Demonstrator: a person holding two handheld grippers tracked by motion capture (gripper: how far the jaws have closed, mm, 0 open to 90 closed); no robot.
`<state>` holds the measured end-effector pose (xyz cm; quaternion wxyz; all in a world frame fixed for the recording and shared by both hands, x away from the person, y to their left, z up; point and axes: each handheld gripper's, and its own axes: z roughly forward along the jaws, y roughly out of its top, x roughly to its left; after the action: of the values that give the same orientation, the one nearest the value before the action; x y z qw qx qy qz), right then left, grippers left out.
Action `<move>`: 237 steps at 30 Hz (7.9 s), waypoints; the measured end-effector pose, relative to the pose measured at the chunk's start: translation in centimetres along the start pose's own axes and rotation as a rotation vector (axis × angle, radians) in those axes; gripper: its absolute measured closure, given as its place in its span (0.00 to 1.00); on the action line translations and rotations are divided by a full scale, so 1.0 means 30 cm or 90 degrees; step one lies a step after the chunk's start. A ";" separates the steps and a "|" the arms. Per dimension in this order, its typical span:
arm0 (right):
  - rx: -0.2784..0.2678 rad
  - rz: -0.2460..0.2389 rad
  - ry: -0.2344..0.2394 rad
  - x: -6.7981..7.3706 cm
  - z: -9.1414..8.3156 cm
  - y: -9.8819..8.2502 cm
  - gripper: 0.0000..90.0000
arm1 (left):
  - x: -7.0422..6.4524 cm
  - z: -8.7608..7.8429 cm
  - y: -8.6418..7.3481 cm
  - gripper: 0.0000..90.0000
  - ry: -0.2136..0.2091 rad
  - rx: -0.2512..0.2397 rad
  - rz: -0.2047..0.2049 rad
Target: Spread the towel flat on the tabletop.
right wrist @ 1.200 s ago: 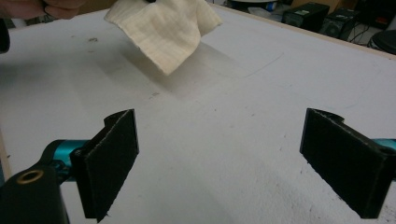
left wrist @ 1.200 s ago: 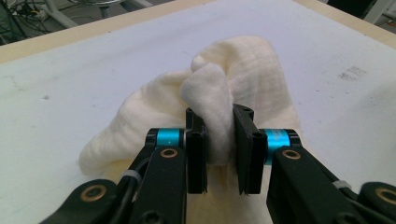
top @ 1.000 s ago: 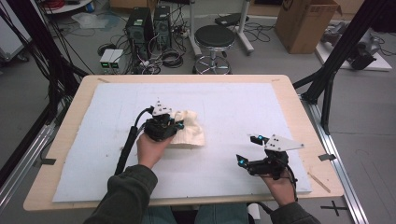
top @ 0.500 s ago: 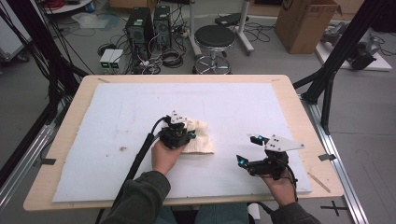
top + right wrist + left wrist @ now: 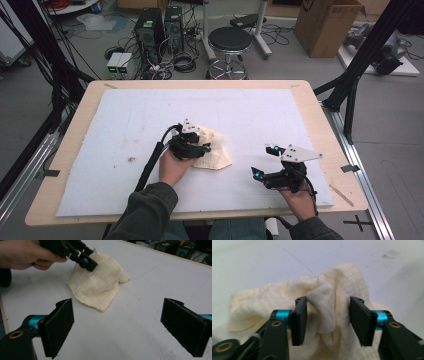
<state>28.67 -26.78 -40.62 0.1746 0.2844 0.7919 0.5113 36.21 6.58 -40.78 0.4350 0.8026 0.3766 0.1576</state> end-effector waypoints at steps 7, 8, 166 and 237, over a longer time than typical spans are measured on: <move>0.010 -0.008 0.019 0.001 0.032 0.022 0.12 | 0.086 -0.122 -0.001 0.48 0.011 -0.048 -0.001; 0.016 -0.007 0.024 -0.001 0.046 0.032 0.12 | 0.110 -0.140 -0.013 0.49 0.021 -0.038 0.000; 0.218 -0.064 0.233 0.143 0.405 0.084 0.76 | 0.203 0.007 -0.076 0.98 0.054 0.128 0.096; 0.261 0.126 0.121 -0.111 0.389 0.085 0.71 | 0.229 -0.152 -0.184 0.98 0.044 0.130 0.086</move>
<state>38.57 -19.79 -43.20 -0.0131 0.3409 0.8603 0.3789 35.57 16.17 -43.19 0.3262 0.8602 0.3507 0.1748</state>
